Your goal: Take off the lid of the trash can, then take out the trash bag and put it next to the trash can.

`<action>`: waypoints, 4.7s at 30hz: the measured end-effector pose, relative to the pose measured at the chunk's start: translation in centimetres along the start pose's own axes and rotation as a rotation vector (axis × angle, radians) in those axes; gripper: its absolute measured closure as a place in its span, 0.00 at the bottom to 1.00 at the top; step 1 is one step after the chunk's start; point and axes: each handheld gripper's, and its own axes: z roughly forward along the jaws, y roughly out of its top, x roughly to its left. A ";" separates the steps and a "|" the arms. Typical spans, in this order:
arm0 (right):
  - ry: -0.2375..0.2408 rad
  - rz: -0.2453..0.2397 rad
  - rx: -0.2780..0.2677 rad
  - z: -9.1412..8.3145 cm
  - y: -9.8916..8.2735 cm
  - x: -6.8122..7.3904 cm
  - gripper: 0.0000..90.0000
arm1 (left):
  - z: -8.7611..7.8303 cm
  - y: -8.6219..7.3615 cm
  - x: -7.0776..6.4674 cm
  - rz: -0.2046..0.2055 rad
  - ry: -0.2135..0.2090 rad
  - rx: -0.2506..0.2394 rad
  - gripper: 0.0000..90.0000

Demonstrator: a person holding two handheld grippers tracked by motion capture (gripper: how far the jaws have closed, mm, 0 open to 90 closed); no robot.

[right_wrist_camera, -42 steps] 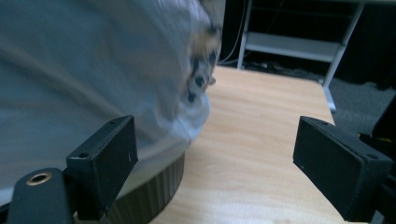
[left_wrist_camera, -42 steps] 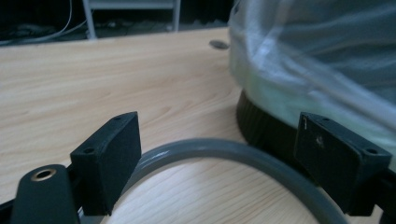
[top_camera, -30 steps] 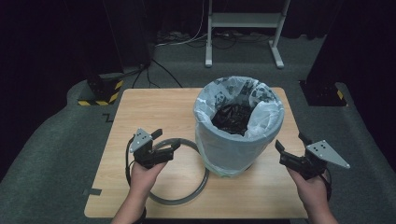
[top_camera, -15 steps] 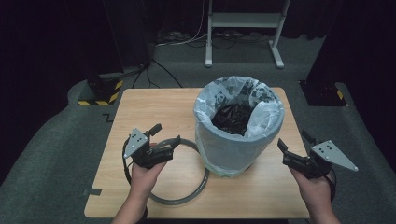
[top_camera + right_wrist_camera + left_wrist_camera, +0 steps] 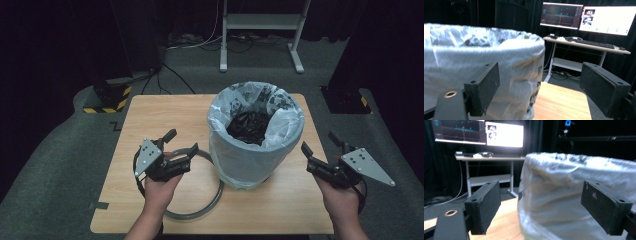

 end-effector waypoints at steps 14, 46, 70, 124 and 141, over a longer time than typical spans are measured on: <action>-0.023 0.004 -0.113 1.6 3.6 1.1 0.34 | 4.2 2.9 -1.1 -0.037 0.026 -0.039 0.28; -0.090 0.024 0.020 4.4 3.9 2.3 0.43 | 8.0 3.2 -1.5 -0.104 0.010 0.098 0.69; -0.126 0.062 0.132 5.8 3.8 2.5 0.70 | 7.8 3.0 -2.4 -0.014 0.043 0.035 0.99; -0.189 -0.025 -0.144 5.6 11.0 5.7 1.00 | 6.9 4.7 -2.7 0.004 -0.029 0.012 1.00; -0.096 -0.083 -0.217 6.7 13.2 11.9 1.00 | 7.0 4.1 -3.1 -0.002 -0.059 0.039 1.00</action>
